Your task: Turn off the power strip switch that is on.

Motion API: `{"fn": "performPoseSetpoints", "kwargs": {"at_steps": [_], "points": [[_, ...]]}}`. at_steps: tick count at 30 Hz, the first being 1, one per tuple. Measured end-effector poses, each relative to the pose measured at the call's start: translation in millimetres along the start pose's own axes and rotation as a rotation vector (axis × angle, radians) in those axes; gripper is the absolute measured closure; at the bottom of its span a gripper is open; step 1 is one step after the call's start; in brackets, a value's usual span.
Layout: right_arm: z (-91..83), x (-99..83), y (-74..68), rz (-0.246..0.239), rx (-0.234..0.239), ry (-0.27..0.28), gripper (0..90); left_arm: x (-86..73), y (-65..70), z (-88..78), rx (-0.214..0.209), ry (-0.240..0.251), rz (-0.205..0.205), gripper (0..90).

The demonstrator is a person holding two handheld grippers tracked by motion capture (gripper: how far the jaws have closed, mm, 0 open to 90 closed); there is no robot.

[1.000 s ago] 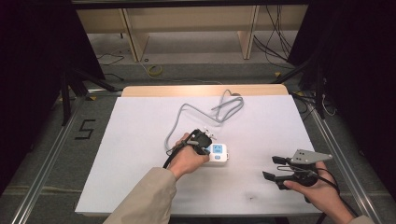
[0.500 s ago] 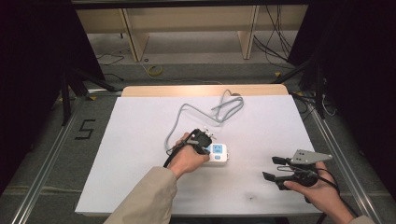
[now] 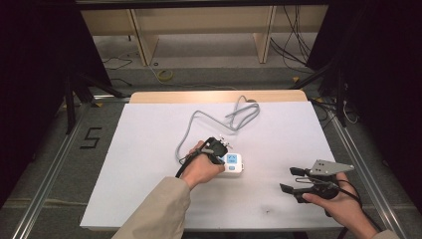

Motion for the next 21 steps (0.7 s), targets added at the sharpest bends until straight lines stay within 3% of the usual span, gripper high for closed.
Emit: {"fn": "performPoseSetpoints", "kwargs": {"at_steps": [1, 4, 11, 21], "points": [[0.0, 0.0, 0.0, 0.000, 0.000, 0.000, 27.8, 0.4, 0.9, 0.1, 0.008, -0.002, -0.003, 90.0], [-0.5, -0.1, -0.4, 0.001, 0.001, -0.002, 27.8, 0.1, 5.2, 0.0, 0.059, -0.009, 0.049, 90.0], [-1.3, -0.8, 0.0, -0.003, 0.003, 0.001, 27.8, 1.7, -2.6, -1.5, 0.062, -0.007, -0.003, 90.0], [-0.6, -0.5, -0.7, -0.003, 0.004, -0.002, 27.8, -0.2, -6.9, -3.5, 0.077, -0.035, 0.000, 90.0]]}}
Point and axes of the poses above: each handheld gripper's, and its own axes: z roughly forward along the jaws, x roughly out of its top, y roughly to its right, the point moved 5 cm from there along z, roughly forward along the jaws, and after that the axes turned 15 degrees about -z, right-handed, at the moved point
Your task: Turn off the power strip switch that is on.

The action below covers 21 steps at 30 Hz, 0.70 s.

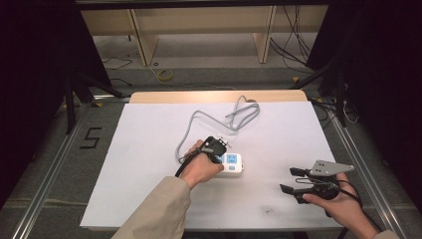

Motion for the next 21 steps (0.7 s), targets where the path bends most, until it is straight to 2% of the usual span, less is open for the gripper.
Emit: {"fn": "performPoseSetpoints", "kwargs": {"at_steps": [6, 9, 11, 15, 16, 21], "points": [[0.8, 0.2, 0.1, -0.002, 0.002, 0.000, 27.8, 0.2, 0.8, 0.0, 0.007, -0.001, 0.013, 90.0], [1.0, 0.4, -0.2, 0.000, 0.002, -0.002, 27.8, 1.2, 4.4, 0.1, -0.035, 0.009, -0.015, 90.0], [0.9, 0.2, 0.4, 0.002, 0.000, -0.003, 27.8, 1.4, 5.7, -0.1, -0.019, -0.001, 0.014, 90.0], [0.3, -0.1, 0.5, 0.002, 0.000, 0.000, 27.8, 2.1, 4.6, 0.3, -0.006, 0.002, 0.010, 90.0], [0.2, 0.0, 0.3, 0.002, 0.001, 0.001, 27.7, 2.2, 3.1, 0.9, 0.023, 0.006, 0.011, 90.0], [0.1, -0.1, 0.1, -0.002, 0.001, -0.001, 27.7, 1.0, -0.4, 0.2, -0.009, -0.008, 0.002, 90.0]]}}
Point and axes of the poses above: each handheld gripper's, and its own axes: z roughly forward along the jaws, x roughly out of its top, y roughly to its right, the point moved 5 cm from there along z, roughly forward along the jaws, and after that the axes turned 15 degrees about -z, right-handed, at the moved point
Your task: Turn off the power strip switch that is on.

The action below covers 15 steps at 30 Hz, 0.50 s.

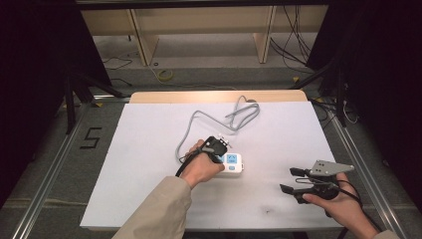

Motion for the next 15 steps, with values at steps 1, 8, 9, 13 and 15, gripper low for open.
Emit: {"fn": "performPoseSetpoints", "kwargs": {"at_steps": [1, 8, 9, 13, 15], "points": [[0.0, 0.0, -0.1, 0.003, 0.001, -0.001, 27.7, 0.1, 0.5, 0.2, 0.003, 0.003, -0.001, 90.0], [0.7, 0.1, 0.0, 0.003, 0.003, -0.005, 27.7, 0.4, 1.5, 0.2, 0.009, 0.002, 0.002, 90.0], [0.7, 0.1, 0.0, 0.004, 0.003, -0.005, 27.8, 0.6, 2.1, -0.1, 0.000, 0.004, -0.003, 90.0], [0.6, 0.2, 0.3, 0.005, 0.001, -0.003, 27.7, 1.0, 7.9, 0.1, -0.024, -0.004, -0.001, 90.0], [0.4, 0.0, 0.4, 0.003, 0.001, -0.003, 27.7, 1.4, 8.8, 0.2, -0.018, -0.008, 0.008, 90.0]]}}
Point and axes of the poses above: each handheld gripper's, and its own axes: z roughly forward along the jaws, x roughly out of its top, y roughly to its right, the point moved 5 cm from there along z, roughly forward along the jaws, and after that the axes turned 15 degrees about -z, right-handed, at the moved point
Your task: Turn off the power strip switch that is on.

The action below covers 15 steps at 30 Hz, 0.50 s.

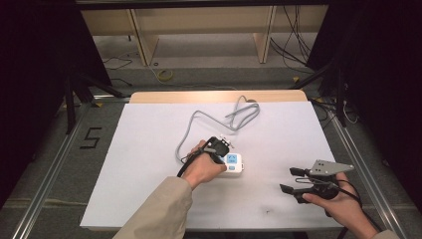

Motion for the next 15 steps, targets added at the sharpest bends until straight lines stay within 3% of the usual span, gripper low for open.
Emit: {"fn": "performPoseSetpoints", "kwargs": {"at_steps": [11, 15], "points": [[-0.3, 0.1, -0.6, -0.004, 0.004, 0.003, 27.7, 1.6, 2.5, 2.2, 0.003, 0.002, -0.002, 90.0], [-0.3, -0.3, -0.6, -0.003, 0.007, 0.000, 27.7, 1.6, 0.5, 1.4, -0.010, -0.002, -0.023, 90.0]]}}
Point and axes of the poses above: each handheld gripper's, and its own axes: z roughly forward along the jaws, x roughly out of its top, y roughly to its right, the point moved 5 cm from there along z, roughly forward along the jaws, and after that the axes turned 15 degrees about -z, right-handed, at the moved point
